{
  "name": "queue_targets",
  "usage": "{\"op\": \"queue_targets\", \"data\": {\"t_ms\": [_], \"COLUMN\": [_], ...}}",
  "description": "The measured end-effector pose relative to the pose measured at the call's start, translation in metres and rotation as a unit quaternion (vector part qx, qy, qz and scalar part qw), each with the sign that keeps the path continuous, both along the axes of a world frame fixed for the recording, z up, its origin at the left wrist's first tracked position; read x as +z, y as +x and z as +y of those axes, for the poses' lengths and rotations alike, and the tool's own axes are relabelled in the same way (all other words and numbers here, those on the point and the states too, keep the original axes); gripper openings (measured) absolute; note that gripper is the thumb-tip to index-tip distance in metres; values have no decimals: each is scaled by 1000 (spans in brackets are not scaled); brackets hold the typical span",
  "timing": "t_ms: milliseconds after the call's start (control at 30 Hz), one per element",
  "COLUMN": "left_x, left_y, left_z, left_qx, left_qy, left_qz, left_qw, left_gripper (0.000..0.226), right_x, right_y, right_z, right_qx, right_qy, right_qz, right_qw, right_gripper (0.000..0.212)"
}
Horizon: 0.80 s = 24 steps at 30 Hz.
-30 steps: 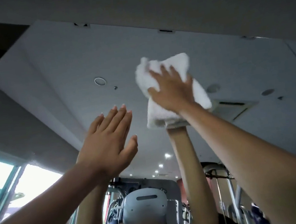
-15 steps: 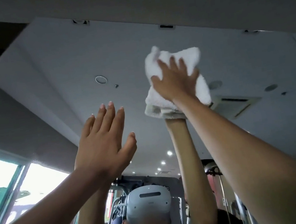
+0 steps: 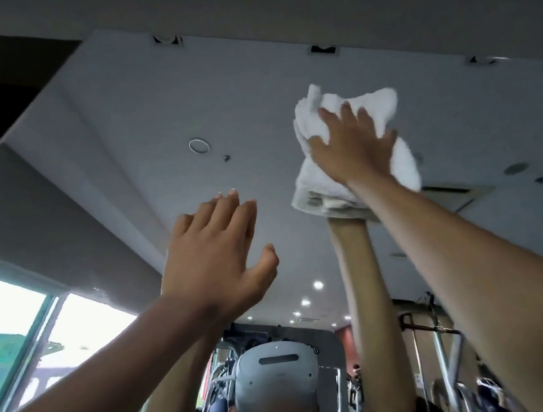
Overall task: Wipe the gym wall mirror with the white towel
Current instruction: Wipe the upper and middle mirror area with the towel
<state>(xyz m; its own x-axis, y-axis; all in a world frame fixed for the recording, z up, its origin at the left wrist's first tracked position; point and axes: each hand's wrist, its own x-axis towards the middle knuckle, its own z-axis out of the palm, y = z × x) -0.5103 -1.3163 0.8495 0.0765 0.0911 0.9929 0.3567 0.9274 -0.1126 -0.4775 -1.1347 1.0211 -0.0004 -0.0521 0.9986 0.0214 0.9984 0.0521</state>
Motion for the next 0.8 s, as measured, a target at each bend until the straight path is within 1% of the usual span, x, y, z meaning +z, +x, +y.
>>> {"op": "queue_targets", "data": {"t_ms": [33,100,167,200,233,267,300,333,367,400,433,467,500,533,567,600,633,667,733,767,800], "left_x": [1,3,1,2,2,3,2,2,0,-2,-3,-3,-3,-3,-4,-4,-4,-4,-7,-9,-11], "left_y": [-1,-4,-9,-12,-14,-17,-20,-24,-26,-28,-28,-28,-29,-30,-31,-32,-33,-35,-38,-40,-41], "left_z": [-9,-28,-51,-64,-78,-93,-110,-123,-134,-141,-145,-147,-146,-146,-146,-147,-151,-156,-173,-184,-197], "left_qx": [7,24,36,38,41,43,42,39,32,17,0,-15,-26,-30,-30,-27,-24,-17,4,14,22], "left_qy": [-18,-65,-99,-109,-114,-114,-107,-96,-77,-47,-12,19,38,45,44,36,26,15,-3,-1,12], "left_qz": [1,7,12,12,9,2,-4,-4,-2,-4,-6,-6,-7,-9,-10,-8,-8,-9,-8,-6,-5], "left_qw": [1000,998,994,993,993,993,993,995,997,999,1000,1000,999,998,999,999,999,1000,1000,1000,1000], "left_gripper": [62,60,58,58,59,60,60,60,60,60,61,61,61,61,61,61,60,60,60,60,60], "right_x": [-9,-34,-55,-60,-55,-46,-29,-10,5,14,17,17,11,3,-5,-19,-29,-37,-44,-44,-37], "right_y": [-2,-4,1,10,12,13,8,4,-1,-8,-13,-18,-20,-22,-26,-28,-30,-28,-17,-12,-12], "right_z": [-22,-47,-45,-38,-26,-17,-9,-5,-9,-23,-45,-72,-102,-131,-154,-174,-186,-190,-177,-164,-149], "right_qx": [-7,-30,-33,-10,3,-3,-12,-17,-16,-13,0,20,32,39,34,17,2,-8,14,22,25], "right_qy": [26,154,302,353,391,415,410,361,265,132,-21,-137,-197,-193,-130,-40,55,140,262,308,331], "right_qz": [-4,-39,-93,-123,-138,-124,-97,-61,-27,6,30,37,39,44,52,54,27,-11,-88,-106,-101], "right_qw": [1000,987,948,927,910,901,907,930,964,991,999,990,979,979,990,998,998,990,961,945,938], "right_gripper": [56,61,68,70,70,69,65,60,57,56,57,57,56,56,56,55,56,58,64,68,70]}}
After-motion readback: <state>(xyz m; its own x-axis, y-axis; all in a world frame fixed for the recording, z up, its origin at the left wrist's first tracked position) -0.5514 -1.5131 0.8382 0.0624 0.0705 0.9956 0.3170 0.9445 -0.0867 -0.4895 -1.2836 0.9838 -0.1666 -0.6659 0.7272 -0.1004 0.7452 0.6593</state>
